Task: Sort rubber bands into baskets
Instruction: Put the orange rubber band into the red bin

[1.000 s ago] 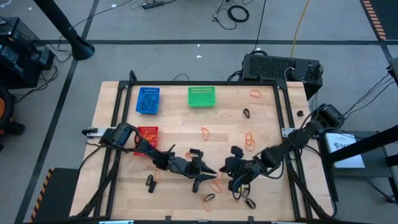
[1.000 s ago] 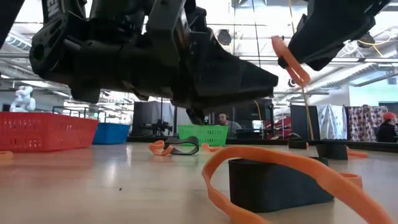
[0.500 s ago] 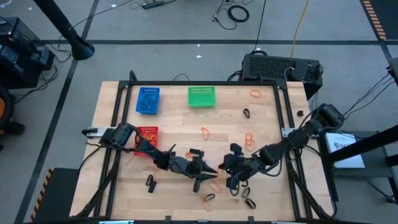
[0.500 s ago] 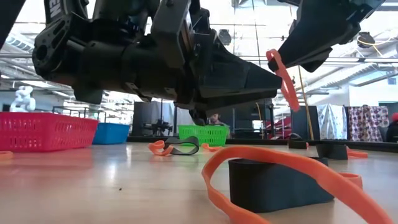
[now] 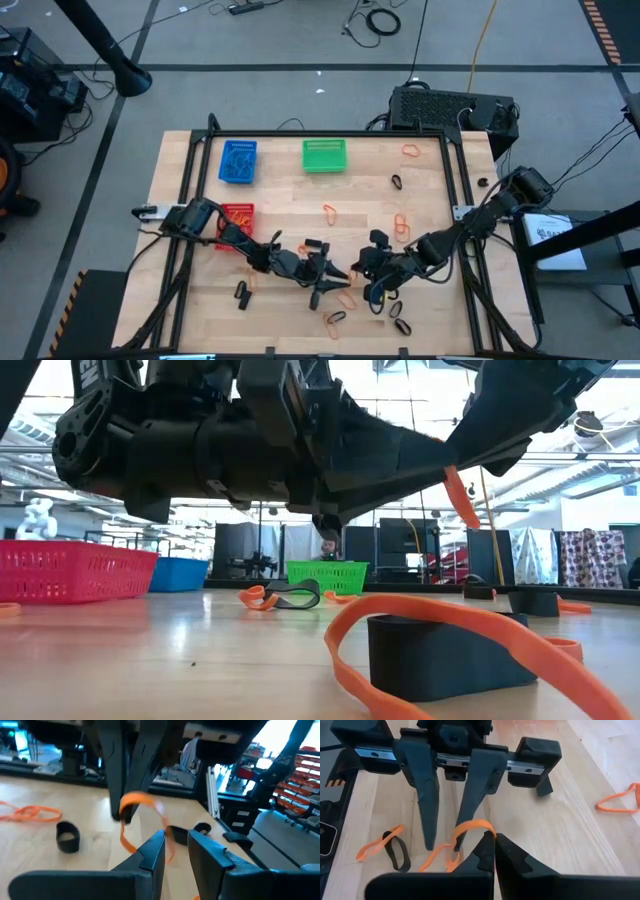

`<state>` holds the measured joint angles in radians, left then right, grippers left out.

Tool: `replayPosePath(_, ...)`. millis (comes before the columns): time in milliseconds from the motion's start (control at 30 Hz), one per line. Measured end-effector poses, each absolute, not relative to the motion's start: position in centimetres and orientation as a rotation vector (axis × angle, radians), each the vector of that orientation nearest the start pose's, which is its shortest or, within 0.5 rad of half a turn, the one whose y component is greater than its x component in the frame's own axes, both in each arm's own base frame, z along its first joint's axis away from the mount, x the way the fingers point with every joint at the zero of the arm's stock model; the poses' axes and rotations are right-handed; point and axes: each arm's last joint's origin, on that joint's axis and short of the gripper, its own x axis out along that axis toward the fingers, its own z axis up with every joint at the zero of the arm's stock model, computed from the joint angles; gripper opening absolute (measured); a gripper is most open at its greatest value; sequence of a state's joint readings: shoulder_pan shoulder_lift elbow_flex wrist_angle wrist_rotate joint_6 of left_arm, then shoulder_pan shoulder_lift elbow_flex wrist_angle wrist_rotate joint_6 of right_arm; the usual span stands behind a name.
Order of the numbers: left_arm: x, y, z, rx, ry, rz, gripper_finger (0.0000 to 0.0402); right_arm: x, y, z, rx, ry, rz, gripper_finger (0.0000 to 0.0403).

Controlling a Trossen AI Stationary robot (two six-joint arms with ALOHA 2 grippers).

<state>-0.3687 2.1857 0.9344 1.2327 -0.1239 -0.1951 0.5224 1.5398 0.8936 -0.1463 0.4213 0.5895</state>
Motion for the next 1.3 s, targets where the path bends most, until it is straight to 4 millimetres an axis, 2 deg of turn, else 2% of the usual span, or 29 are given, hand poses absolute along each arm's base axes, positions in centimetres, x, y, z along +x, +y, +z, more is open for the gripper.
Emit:
replayPosePath(300,38.2,-14.3,11.1,-0.179,0.002,-0.255,0.0090,27.7,13.8,20.1,0.203,0.698,-0.130,0.0000)
replayPosePath(467,38.6,-14.0,10.8,-0.181,0.045,-0.241,0.0087,27.8,13.8,20.1,0.149,0.700,-0.102,0.0000)
replayPosePath(733,38.9,-13.2,10.3,-0.210,0.098,-0.181,0.0054,27.8,13.8,20.1,0.145,0.700,-0.101,0.0000)
replayPosePath(900,38.8,-13.4,10.3,-0.192,0.098,-0.198,0.0008,27.8,13.9,20.1,0.134,0.710,-0.072,0.0000)
replayPosePath(1067,38.7,-13.7,10.2,-0.165,0.122,-0.207,0.0004,27.8,13.9,20.1,0.101,0.715,-0.052,0.0001)
replayPosePath(1167,38.6,-13.6,10.3,-0.115,0.161,-0.206,0.0003,27.7,13.9,20.1,0.097,0.718,-0.056,0.0014)
replayPosePath(1300,38.4,-13.2,12.0,-0.089,0.219,-0.191,0.0002,27.6,13.8,19.9,0.086,0.736,-0.063,0.0052)
